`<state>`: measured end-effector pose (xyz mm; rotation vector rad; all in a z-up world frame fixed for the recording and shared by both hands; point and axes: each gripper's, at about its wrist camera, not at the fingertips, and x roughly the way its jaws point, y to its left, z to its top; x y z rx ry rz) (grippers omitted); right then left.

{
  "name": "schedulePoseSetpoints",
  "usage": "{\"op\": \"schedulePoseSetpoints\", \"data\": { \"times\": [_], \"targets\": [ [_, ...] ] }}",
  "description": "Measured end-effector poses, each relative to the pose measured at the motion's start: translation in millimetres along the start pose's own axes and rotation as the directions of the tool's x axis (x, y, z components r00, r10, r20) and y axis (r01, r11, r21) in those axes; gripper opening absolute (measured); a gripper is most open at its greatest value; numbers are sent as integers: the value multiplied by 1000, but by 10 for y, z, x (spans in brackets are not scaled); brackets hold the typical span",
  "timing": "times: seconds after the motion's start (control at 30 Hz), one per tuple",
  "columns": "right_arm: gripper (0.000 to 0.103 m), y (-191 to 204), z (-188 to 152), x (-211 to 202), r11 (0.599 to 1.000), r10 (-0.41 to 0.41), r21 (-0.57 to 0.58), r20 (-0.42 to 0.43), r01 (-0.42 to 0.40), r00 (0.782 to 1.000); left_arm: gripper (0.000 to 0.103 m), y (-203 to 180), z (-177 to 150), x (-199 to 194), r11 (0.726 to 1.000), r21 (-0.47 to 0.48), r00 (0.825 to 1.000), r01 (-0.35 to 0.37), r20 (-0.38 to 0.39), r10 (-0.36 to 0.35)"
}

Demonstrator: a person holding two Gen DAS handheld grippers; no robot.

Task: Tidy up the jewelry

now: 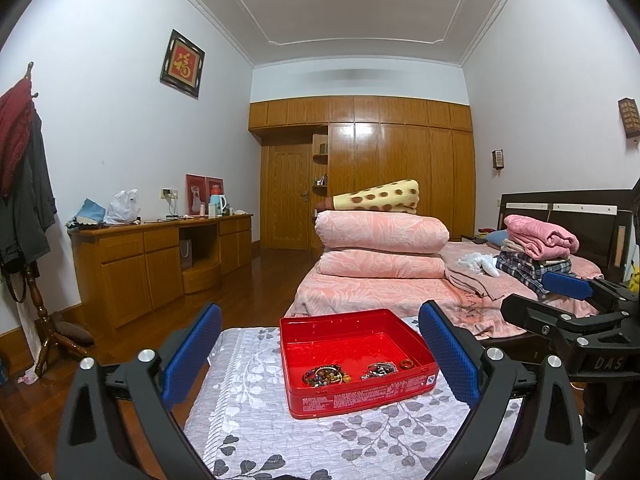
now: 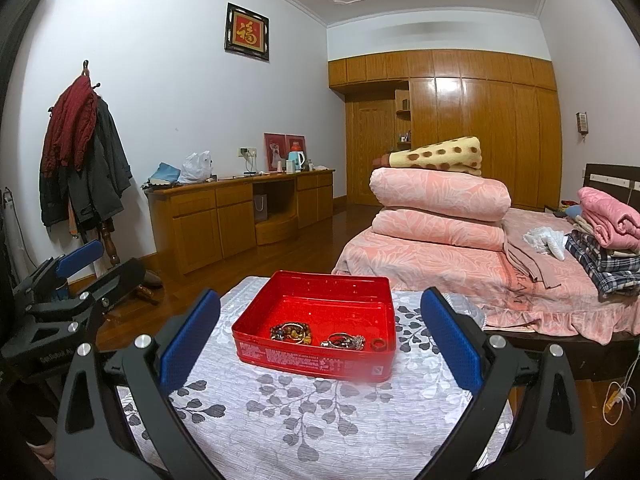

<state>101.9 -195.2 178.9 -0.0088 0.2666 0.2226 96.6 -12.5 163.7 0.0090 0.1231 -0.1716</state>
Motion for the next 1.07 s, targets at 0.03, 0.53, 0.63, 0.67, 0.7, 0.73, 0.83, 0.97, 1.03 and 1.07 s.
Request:
{"op": "schedulePoseSetpoints", "data": {
  "times": [0.03, 0.53, 0.63, 0.67, 0.7, 0.73, 0.83, 0.97, 1.03, 1.07],
  "targets": [
    [97, 2, 2, 0, 1000, 1, 0, 0, -1, 1000, 97, 2, -2, 1, 1000, 1, 1000, 0, -1, 0],
    [97, 16, -2, 1, 1000, 0, -1, -6, 0, 1000, 97, 43, 8, 9, 1000, -23, 1000, 0, -10, 0],
    [97, 14, -1, -1, 1000, -1, 1, -8, 1, 1000, 97, 48, -4, 13, 1000, -29, 1000, 3, -11, -3],
    [97, 19, -5, 11, 1000, -1, 0, -9, 1, 1000, 97, 46, -5, 16, 1000, -28, 1000, 2, -12, -2],
    [97, 23, -10, 16, 1000, -1, 0, -10, 1, 1000, 97, 44, -7, 19, 1000, -27, 1000, 3, -13, -3],
    [97, 21, -17, 19, 1000, -1, 0, -11, 1, 1000, 97, 40, -12, 21, 1000, -26, 1000, 2, -14, -2],
    [97, 17, -17, 16, 1000, 0, -1, -10, 0, 1000, 97, 35, -16, 25, 1000, -23, 1000, 0, -14, -1],
    [97, 9, -23, 28, 1000, 0, -1, -12, 0, 1000, 97, 34, -34, 44, 1000, -23, 1000, 0, -22, 0],
    [97, 5, -19, 37, 1000, 0, 0, -13, 0, 1000, 97, 30, -38, 53, 1000, -23, 1000, -1, -24, 0],
    [97, 7, -19, 38, 1000, 0, -1, -13, 0, 1000, 97, 28, -43, 55, 1000, -23, 1000, -1, -25, 1]
  ]
}}
